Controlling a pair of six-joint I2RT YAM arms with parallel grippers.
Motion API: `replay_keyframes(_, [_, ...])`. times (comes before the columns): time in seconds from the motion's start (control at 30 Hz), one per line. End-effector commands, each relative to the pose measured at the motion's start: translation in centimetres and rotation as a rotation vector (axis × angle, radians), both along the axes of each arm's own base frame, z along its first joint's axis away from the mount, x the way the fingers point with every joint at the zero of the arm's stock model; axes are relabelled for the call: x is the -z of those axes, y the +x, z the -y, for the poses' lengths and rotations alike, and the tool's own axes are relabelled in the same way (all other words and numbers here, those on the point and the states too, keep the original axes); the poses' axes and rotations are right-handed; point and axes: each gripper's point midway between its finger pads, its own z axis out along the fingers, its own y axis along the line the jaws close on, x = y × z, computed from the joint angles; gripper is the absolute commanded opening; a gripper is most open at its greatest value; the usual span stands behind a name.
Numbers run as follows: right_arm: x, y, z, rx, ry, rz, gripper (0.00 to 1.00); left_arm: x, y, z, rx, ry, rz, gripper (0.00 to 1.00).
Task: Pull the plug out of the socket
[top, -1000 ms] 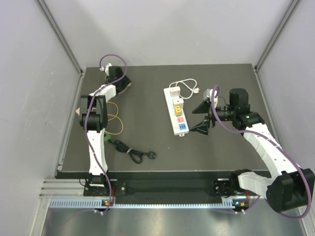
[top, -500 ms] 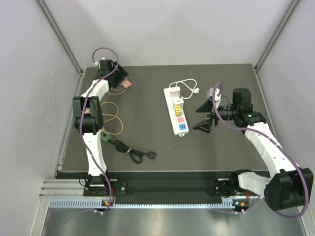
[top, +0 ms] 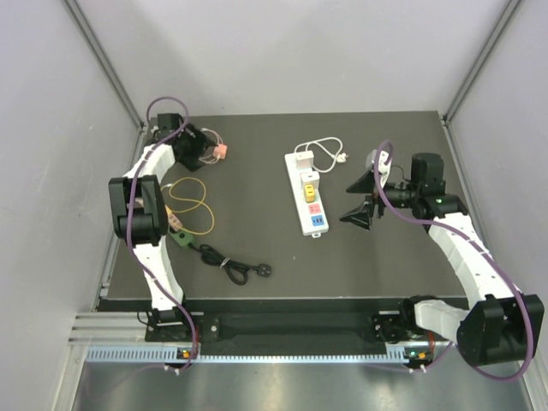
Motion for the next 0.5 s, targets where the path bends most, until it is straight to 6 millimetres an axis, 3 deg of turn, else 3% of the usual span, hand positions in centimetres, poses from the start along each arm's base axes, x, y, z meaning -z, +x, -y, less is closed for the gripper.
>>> replay_keyframes(0.0, [-1.8, -0.1, 0.1, -0.028, 0.023, 0.079, 1.0, -1.2, -2.8, 0.0, 0.006, 0.024, -0.06, 0.8])
replay_keyframes(0.33, [-2.1, -0.2, 0.2, -0.031, 0.028, 0.088, 1.0, -0.5, -6.8, 0.1, 0.126, 0.09, -0.177, 0.83])
replay_keyframes(0.47, [-2.0, -0.2, 0.1, -0.034, 0.03, 0.083, 1.0, -1.3, -8.1, 0.6, 0.182, 0.103, -0.138, 0.84])
